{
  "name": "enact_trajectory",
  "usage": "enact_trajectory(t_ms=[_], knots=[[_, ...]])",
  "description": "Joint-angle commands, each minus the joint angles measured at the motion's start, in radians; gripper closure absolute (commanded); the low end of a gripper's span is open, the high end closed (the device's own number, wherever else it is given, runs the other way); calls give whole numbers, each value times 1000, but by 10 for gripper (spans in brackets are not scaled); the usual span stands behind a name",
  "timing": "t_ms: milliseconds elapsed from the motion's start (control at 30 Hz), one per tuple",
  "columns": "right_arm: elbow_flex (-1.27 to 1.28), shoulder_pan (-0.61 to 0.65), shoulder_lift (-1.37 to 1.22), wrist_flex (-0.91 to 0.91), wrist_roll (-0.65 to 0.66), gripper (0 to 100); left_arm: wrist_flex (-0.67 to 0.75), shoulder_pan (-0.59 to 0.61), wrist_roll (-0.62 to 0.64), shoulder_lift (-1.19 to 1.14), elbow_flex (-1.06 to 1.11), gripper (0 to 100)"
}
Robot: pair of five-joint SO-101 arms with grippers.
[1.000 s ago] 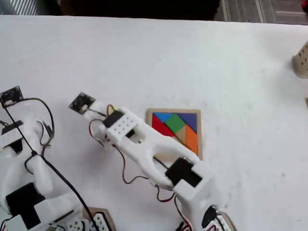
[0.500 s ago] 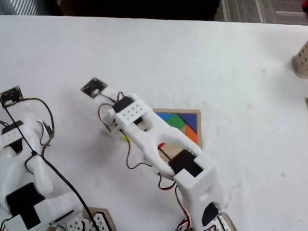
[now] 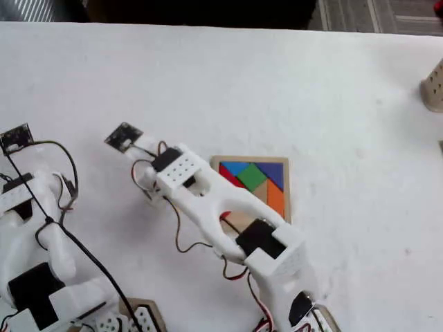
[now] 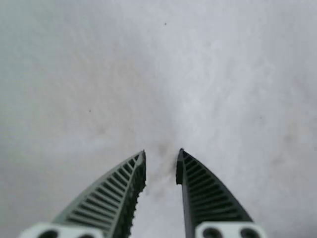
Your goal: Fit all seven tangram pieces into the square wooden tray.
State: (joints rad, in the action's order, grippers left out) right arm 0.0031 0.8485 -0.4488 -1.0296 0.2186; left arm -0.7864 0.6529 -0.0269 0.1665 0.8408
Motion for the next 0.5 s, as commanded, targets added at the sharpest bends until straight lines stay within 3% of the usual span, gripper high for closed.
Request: enact_trajectory(t_ms=[0,233,467], knots=[[-25,28,24,19,17,754,20,-12,-11,42,2,866],[12,42,165,24,26,752,20,-12,-11,42,2,866],[78,73,61,162,29,752,20,-12,-11,42,2,866]])
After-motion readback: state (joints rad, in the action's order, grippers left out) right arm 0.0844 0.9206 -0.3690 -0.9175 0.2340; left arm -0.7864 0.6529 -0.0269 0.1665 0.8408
